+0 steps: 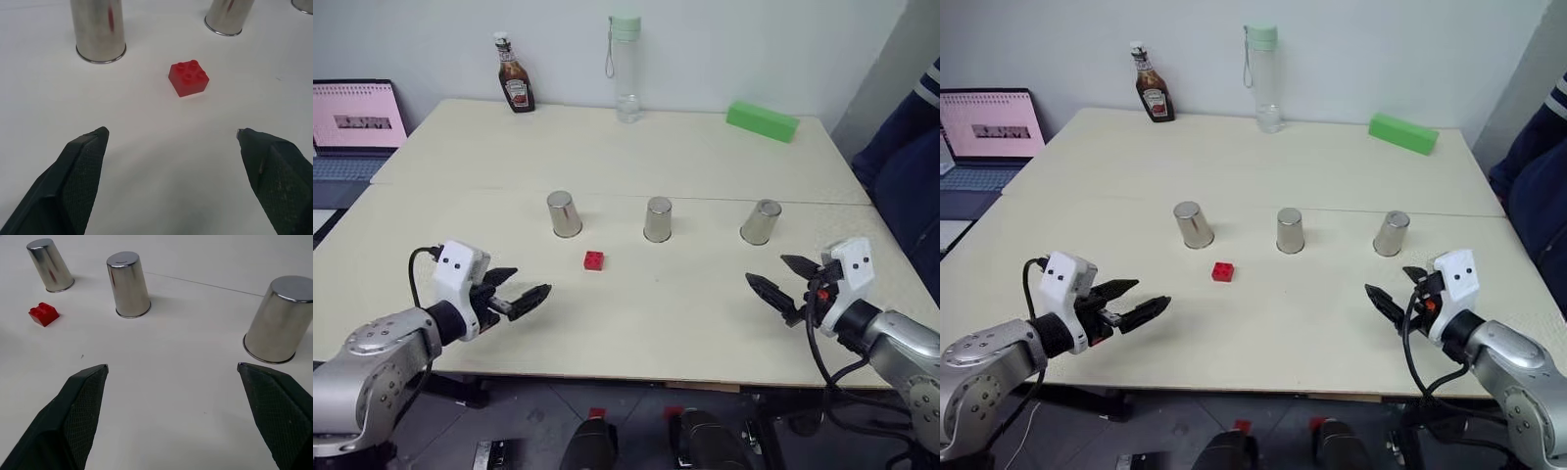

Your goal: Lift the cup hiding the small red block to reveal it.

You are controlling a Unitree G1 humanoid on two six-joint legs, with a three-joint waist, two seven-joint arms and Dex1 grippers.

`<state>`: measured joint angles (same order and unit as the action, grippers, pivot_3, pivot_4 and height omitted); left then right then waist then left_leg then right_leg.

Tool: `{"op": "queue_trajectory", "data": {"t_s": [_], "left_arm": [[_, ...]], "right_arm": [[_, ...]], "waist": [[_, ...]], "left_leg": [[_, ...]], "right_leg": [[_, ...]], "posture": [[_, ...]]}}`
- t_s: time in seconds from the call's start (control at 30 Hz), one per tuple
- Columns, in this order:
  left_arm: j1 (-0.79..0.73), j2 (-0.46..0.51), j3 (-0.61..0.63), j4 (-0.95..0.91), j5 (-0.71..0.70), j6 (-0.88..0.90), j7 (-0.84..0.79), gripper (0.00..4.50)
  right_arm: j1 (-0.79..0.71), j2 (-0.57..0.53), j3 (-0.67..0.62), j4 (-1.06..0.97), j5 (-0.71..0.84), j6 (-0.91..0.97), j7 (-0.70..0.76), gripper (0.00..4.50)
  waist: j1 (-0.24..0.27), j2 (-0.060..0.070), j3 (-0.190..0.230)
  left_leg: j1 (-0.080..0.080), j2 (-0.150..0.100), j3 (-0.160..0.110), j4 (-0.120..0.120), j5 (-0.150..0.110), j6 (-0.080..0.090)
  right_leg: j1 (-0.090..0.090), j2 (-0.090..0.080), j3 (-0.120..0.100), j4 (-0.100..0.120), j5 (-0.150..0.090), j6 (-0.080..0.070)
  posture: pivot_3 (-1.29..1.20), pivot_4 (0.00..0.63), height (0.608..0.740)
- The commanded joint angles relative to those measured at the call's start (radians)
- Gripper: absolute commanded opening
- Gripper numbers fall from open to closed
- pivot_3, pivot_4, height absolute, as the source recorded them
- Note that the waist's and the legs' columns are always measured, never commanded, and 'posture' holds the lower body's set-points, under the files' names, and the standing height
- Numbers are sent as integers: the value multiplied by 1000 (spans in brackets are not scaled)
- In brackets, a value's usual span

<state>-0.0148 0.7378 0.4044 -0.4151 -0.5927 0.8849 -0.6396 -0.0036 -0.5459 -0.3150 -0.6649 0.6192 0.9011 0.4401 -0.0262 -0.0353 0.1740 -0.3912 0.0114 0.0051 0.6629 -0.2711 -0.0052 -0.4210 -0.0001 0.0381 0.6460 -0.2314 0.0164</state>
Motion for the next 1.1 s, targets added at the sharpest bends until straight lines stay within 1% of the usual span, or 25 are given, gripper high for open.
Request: {"op": "queue_trajectory", "data": {"t_s": [0.03, 0.2, 0.23, 0.43, 0.57, 0.67, 0.9, 1.1], "left_arm": [[-32, 10, 27, -10, -28, -23, -11, 4461], [-40, 3, -3, -28, -31, -18, -3, 4461], [-44, 0, -6, -25, -29, -21, 2, 4461], [-66, -12, -26, -16, -22, -33, 16, 4461], [-71, 8, -56, -3, 6, -54, 11, 4461], [-88, 2, -56, 0, -11, -46, 13, 4461], [-76, 7, -58, -11, -22, -39, 6, 4461], [-92, 4, -66, 3, -5, -63, 15, 4461]], "right_arm": [[-17, -6, -6, -12, 20, -12, -5, 4500], [-20, -8, -11, -4, 20, -21, -10, 4500], [-21, -8, -10, -2, 17, -23, -11, 4500], [-20, -5, -7, -1, 15, -28, -16, 4500], [-16, -6, -1, 6, 3, -41, -18, 4500], [-18, 3, 2, 15, -1, -53, -23, 4500], [2, 1, 1, 14, 3, -66, -17, 4500], [-11, 5, 11, 16, 2, -66, -26, 4500]], "waist": [[0, 0, 0], [-2, 0, 0], [-2, 0, 0], [-2, 0, 0], [-2, 0, 0], [-2, 0, 0], [-2, 0, 0], [-2, 0, 0]], "left_leg": [[0, 0, 0, 0, 0, 0], [0, 0, 1, 0, 0, 0], [0, 0, 0, 0, 0, 0], [0, 0, 0, 0, 0, 0], [0, 0, 1, 0, 0, 0], [0, 0, 1, 0, 0, 0], [0, 0, 1, 0, 0, 0], [0, 0, 1, 0, 0, 0]], "right_leg": [[0, 0, 0, 0, 0, 0], [0, -1, 0, 0, 1, 1], [0, -1, 0, 0, 3, 5], [0, -1, 0, 1, 3, 5], [0, -1, 1, 0, 3, 5], [0, -1, 1, 0, 3, 5], [0, -1, 0, 1, 3, 5], [0, -1, 0, 1, 3, 5]], "posture": [[0, 150, 740], [0, 150, 740], [0, 150, 740], [0, 150, 740], [0, 150, 740], [0, 150, 740], [0, 150, 740], [0, 150, 740]]}}
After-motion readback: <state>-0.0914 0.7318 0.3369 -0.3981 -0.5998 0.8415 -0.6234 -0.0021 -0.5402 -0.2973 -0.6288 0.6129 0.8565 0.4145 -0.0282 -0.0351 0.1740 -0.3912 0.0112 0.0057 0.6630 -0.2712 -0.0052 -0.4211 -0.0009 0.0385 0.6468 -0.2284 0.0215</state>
